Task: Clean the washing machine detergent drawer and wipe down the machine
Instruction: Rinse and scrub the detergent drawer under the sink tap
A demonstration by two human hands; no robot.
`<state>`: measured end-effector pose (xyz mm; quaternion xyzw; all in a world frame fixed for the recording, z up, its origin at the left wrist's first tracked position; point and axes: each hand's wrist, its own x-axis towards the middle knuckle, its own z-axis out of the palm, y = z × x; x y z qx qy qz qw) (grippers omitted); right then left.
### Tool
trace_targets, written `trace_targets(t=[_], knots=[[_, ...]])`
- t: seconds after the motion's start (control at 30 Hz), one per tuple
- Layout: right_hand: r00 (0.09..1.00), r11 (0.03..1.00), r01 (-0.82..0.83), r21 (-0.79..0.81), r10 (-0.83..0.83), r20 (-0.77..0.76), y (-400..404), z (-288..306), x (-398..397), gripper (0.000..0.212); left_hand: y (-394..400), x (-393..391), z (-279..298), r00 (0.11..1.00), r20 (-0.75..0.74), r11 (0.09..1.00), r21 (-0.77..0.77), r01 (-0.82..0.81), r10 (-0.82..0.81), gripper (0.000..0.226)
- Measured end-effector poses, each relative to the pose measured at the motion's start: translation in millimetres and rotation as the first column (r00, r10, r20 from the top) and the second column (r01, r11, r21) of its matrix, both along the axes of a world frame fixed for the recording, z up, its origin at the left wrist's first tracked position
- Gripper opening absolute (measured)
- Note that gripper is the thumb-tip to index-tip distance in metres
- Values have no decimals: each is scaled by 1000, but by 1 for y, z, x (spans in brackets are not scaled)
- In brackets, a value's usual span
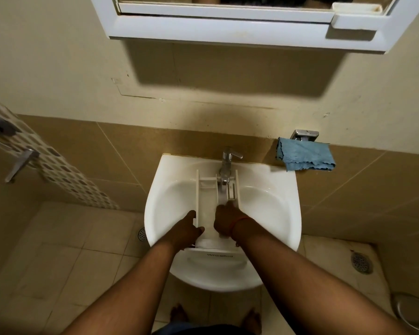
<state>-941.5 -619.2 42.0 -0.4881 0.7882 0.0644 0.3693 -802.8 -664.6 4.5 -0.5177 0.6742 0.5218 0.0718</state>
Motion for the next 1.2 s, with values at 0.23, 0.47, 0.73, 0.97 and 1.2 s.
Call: trace_targets(t=[0.23,0.47,0.73,0.97,1.2], knots=[[986,984,-157,84,162,-48,9,-7,2,32,0,-1,5,1000,-2,1000,13,5,-5,41],[992,993,-110,29,112,-59,-3,-3,-5,77,1,-3,7,1000,4,1000,5,-4,4,41],[999,987,-28,159,21,44,-2,-3,-8,38,1,-2,7,1000,12,1000,15,5,-5,43],[992,978,61,197,-81,96,-7,-2,-12,48,-1,0,1,1000,-1,1000,27,6,-6,43],[993,962,-9,274,-25,117,-5,-8,-15,33,-4,1,-2,1000,-11,999,32,4,-3,42]])
